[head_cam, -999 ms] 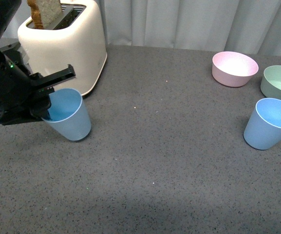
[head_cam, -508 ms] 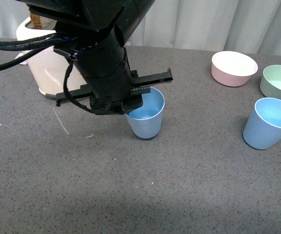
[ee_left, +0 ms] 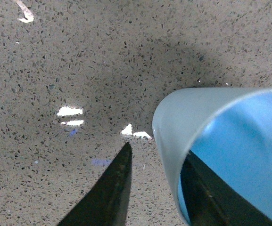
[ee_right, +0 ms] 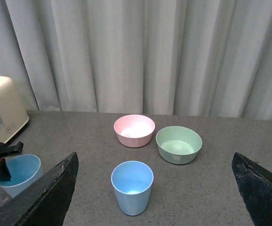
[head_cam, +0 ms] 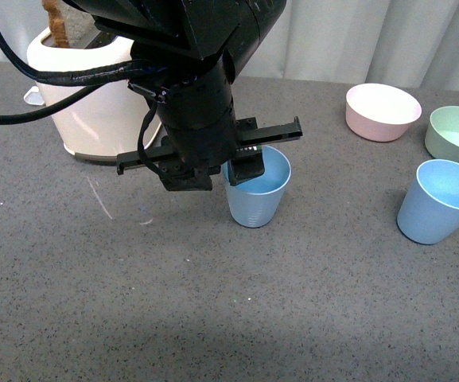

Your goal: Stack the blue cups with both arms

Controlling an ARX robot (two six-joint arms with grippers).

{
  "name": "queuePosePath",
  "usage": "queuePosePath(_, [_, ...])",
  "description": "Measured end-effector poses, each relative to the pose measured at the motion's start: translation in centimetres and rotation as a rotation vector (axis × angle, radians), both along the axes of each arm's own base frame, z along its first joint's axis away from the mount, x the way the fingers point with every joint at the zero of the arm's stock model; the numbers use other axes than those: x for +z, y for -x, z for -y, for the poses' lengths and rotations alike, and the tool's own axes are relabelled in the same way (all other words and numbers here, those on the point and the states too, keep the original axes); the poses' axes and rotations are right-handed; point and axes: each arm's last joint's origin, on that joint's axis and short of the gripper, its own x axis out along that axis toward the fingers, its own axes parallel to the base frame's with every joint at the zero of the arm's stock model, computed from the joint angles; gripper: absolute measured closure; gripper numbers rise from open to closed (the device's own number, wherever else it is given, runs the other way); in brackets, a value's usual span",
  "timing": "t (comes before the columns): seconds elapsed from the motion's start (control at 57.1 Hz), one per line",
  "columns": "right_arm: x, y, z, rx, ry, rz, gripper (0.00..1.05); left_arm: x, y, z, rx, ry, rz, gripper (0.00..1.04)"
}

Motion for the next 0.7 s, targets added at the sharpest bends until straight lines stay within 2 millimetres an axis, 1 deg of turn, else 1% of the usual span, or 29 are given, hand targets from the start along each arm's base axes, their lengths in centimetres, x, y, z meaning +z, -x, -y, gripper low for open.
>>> queuePosePath(0.105, [0.0, 0.0, 0.0, 0.0, 0.0, 0.0, 0.1, 0.7, 0.0, 0.0, -0.001, 0.013, 0.02, 0.58])
queuePosePath(0.21, [0.0, 0.0, 0.0, 0.0, 0.0, 0.0, 0.1, 1.9, 0.2, -0.1, -0.004, 0.032, 0.052, 0.42])
queuePosePath(0.245, [0.0, 0.0, 0.0, 0.0, 0.0, 0.0, 0.1, 2.2, 0.3, -0.2, -0.004, 0.039, 0.062, 0.39])
queuePosePath(0.315, [0.0, 0.0, 0.0, 0.0, 0.0, 0.0, 0.1, 3.1, 0.6, -0.4, -0.004, 0.057, 0.088, 0.28])
queuePosePath(0.35, [0.0, 0.0, 0.0, 0.0, 0.0, 0.0, 0.1, 3.6, 0.7, -0.4, -0.003, 0.065, 0.101, 0.21])
queuePosePath(0.438, [0.0, 0.0, 0.0, 0.0, 0.0, 0.0, 0.1, 4.1, 0.7, -0.4, -0.003, 0.071, 0.114, 0.08])
queuePosePath(0.473, [0.0, 0.0, 0.0, 0.0, 0.0, 0.0, 0.1, 3.6, 0.6, -0.5, -0.005, 0.03, 0.198, 0.09])
queuePosePath(0.491, [0.0, 0.0, 0.0, 0.0, 0.0, 0.0, 0.1, 3.2, 0.7, -0.8, -0.001, -0.005, 0.295, 0.13])
queuePosePath(0.508, [0.0, 0.0, 0.0, 0.0, 0.0, 0.0, 0.1, 3.0, 0.7, -0.9, -0.009, -0.016, 0.333, 0.15])
queuePosePath(0.526, [0.0, 0.0, 0.0, 0.0, 0.0, 0.0, 0.1, 2.5, 0.9, -1.3, -0.008, -0.083, 0.421, 0.18])
queuePosePath(0.543, [0.0, 0.0, 0.0, 0.0, 0.0, 0.0, 0.1, 2.3, 1.1, -1.6, -0.008, -0.104, 0.457, 0.2])
queuePosePath(0.596, [0.0, 0.0, 0.0, 0.0, 0.0, 0.0, 0.1, 0.8, 2.9, -3.8, -0.03, -0.191, 0.625, 0.31])
queuePosePath(0.613, [0.0, 0.0, 0.0, -0.001, 0.0, 0.0, 0.1, 0.7, 3.2, -4.2, -0.026, -0.189, 0.652, 0.32])
queuePosePath(0.631, [0.0, 0.0, 0.0, -0.002, 0.0, 0.0, 0.1, 0.5, 3.8, -5.0, -0.032, -0.199, 0.704, 0.36])
queuePosePath(0.666, [0.0, 0.0, 0.0, -0.002, 0.0, 0.0, 0.1, 0.7, 4.7, -6.2, -0.029, -0.198, 0.795, 0.41])
queuePosePath(0.701, [0.0, 0.0, 0.0, -0.003, 0.0, 0.0, 0.1, 1.9, 5.8, -7.8, -0.008, -0.183, 0.933, 0.49])
